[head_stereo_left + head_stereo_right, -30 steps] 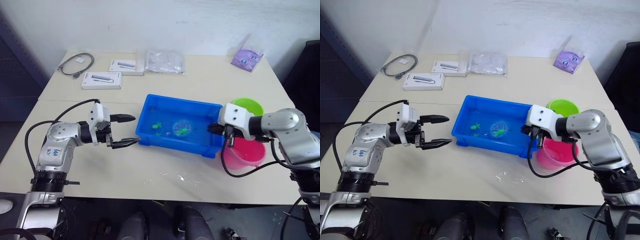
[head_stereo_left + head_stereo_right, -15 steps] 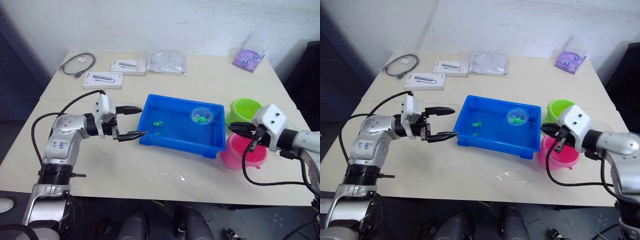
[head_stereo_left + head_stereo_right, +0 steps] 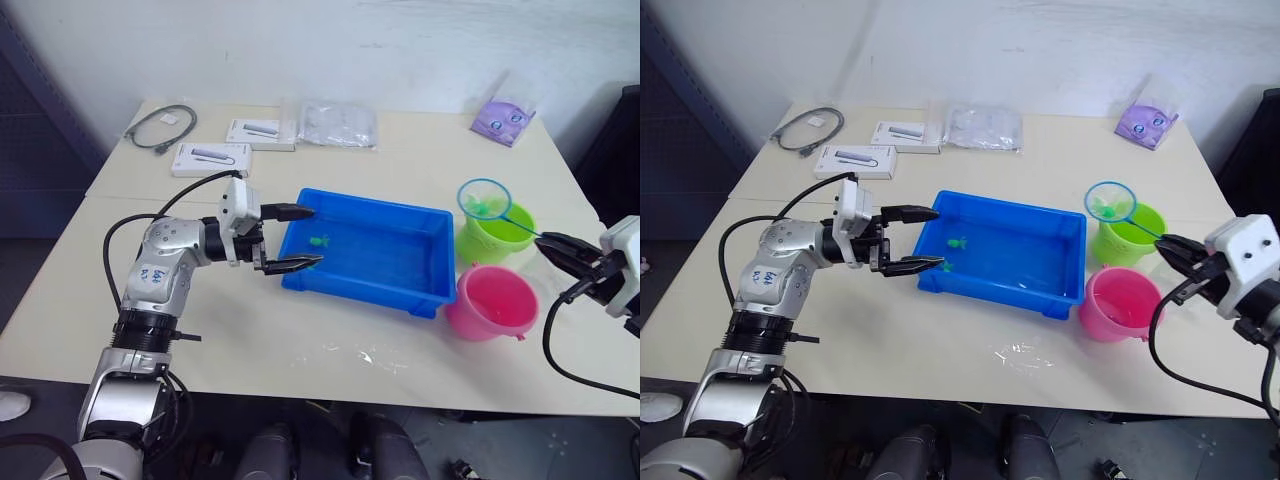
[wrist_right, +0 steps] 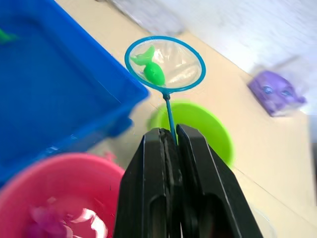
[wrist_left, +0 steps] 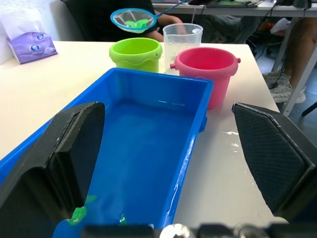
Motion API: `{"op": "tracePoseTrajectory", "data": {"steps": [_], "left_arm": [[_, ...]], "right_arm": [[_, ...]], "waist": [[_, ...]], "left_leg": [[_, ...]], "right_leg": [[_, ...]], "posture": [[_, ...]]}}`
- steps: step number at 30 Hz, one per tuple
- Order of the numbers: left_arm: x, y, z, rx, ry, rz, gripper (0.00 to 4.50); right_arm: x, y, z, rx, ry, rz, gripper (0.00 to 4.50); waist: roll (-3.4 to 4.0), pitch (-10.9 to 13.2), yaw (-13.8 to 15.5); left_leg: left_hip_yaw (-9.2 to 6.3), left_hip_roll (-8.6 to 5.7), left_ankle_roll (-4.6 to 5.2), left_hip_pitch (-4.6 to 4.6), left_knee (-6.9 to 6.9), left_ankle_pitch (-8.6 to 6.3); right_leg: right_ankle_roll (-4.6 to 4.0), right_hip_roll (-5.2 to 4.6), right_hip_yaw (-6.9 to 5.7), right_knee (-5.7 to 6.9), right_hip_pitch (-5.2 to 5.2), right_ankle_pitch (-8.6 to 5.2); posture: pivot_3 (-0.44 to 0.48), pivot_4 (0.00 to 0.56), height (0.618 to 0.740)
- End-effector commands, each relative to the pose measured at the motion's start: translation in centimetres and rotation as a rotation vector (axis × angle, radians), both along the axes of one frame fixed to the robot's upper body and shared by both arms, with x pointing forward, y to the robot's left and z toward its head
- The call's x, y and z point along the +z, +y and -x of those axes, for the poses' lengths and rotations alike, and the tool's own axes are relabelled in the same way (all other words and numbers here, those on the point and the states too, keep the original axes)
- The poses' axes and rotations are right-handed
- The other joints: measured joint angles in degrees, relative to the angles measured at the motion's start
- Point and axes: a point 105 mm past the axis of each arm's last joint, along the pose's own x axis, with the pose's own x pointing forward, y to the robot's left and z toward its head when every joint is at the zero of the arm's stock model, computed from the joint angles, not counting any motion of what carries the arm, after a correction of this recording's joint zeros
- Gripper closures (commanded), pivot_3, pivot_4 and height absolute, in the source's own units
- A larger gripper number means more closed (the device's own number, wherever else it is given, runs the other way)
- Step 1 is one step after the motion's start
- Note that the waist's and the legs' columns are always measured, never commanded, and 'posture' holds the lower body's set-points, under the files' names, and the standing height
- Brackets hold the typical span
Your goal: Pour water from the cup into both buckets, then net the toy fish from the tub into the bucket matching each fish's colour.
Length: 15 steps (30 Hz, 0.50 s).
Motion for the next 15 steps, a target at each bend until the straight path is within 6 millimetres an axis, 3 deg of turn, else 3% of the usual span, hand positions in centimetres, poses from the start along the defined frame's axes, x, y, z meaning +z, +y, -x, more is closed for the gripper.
{"op": "tracePoseTrajectory", "data": {"steps": [1,13,15], "left_arm": [[1.1,-0.8,0.0,-0.024,-0.047,0.002,0.09],[1.2,-2.2,0.2,-0.049,-0.049,0.026,0.09],[1.1,-2.3,0.2,-0.04,-0.035,0.031,0.09]], "right_arm": [[1.2,-1.5,-0.2,-0.069,-0.085,0.109,4.5],[1.1,-3.2,-2.6,-0.129,-0.259,0.55,4.5],[1.0,-3.8,-2.6,-0.132,-0.309,0.79,4.5]], "waist": [[0.0,0.0,-0.01],[0.01,0.0,-0.64],[0.02,0.0,-0.8]], "left_leg": [[0.0,0.0,0.0,0.0,0.0,0.0],[0.11,0.02,-0.04,0.1,-0.01,0.04],[0.1,0.03,-0.05,0.1,0.0,0.05]], "right_leg": [[0.0,0.01,0.0,0.0,0.0,0.0],[-0.01,0.01,0.1,0.0,0.0,-0.01],[-0.01,0.01,0.1,0.0,0.0,-0.01]], "posture": [[0.0,0.15,0.74],[0.0,0.15,0.74],[0.0,0.15,0.74]]}}
